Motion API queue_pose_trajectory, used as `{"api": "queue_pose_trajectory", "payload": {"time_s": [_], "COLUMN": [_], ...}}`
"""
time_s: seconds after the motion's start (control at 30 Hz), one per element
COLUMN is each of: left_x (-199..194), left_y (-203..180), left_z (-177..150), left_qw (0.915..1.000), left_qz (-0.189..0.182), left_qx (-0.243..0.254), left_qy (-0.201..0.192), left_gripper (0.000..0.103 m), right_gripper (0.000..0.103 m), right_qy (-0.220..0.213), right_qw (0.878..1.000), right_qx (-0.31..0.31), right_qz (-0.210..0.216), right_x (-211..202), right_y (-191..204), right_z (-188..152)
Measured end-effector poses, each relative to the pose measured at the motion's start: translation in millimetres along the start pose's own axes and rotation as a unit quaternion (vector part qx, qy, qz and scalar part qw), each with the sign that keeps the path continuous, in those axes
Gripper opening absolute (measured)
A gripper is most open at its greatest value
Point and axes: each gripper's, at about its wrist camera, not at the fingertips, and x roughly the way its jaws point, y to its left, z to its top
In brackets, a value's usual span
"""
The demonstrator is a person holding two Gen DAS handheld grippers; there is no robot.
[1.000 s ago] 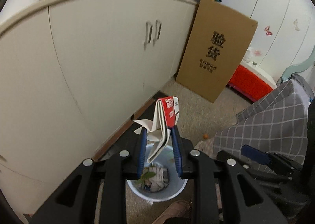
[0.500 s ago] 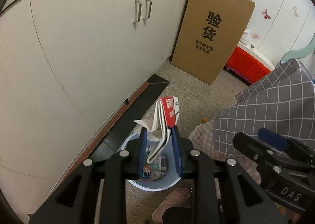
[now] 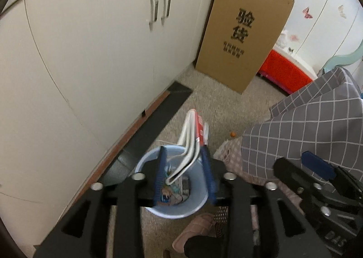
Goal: Collect trash
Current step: 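Carry both items over the wastebasket and open both tools to drop them, then grasp the green wrapper with the left tool while the right grasps the blue tissue box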
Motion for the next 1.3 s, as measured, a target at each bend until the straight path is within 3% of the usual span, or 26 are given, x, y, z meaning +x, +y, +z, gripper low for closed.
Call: {"api": "queue_pose_trajectory", "payload": {"time_s": [0.07,0.37,0.57,0.83,1.03,1.3], "left_x": [2,-15,-49,-131,-179,-196], "left_y": [1,10,12,3,-44,-157], "left_z": [-1,-5,-4,1,7,10], "left_qw": [0.9999,0.9997,0.9992,0.9916,0.9847,0.9799], "left_qz": [0.012,0.015,0.005,-0.004,-0.024,-0.071], "left_qx": [-0.004,-0.018,-0.034,-0.063,-0.029,0.080], "left_qy": [0.007,0.000,-0.021,-0.113,-0.170,-0.169], "left_gripper": [0.059,0.062,0.063,0.070,0.075,0.077], "right_gripper": [0.072,0.072,0.072,0.073,0.075,0.078], "right_qy": [0.001,-0.001,-0.024,-0.102,-0.167,-0.196], "right_qw": [1.000,1.000,0.999,0.993,0.985,0.979], "right_qx": [0.000,0.001,-0.004,-0.020,-0.012,0.027], "right_qz": [0.001,0.012,0.034,0.062,0.046,-0.039], "right_x": [-1,-10,-38,-115,-181,-234], "right_y": [-1,5,15,23,-1,-91], "right_z": [0,0,6,19,25,22]}}
